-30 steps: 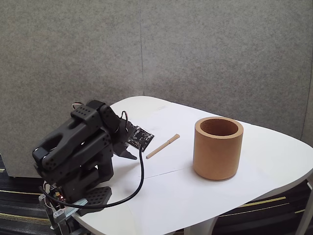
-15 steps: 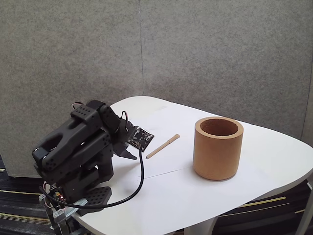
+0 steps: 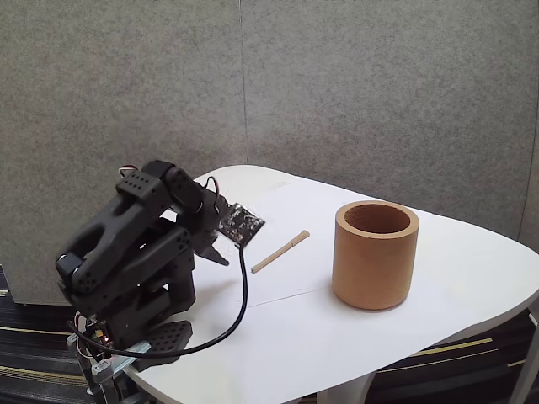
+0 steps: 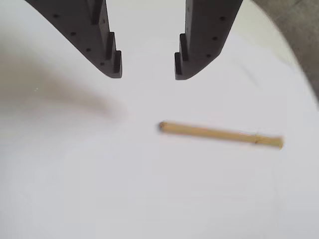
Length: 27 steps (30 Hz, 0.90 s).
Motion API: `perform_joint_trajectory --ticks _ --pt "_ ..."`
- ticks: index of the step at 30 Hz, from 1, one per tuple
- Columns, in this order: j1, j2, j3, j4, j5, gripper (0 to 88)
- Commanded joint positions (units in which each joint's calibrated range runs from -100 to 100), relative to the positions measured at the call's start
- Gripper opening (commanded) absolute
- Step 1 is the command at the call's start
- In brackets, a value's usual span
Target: Grab the pen and put it in the pen holder.
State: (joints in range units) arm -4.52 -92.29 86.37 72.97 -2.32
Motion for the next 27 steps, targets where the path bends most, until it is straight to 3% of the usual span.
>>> perform_joint_trajectory --ticks 1,8,17,27 --pt "0.1 1.5 -4.6 -3.4 -0.2 14.4" --pt "0.5 18.6 -16.9 -14.4 -0.2 14.4" --pt "0.6 45.0 -42.9 -15.8 -0.4 14.4" --pt "0.7 64.1 -56.9 -15.9 -6.7 14.4"
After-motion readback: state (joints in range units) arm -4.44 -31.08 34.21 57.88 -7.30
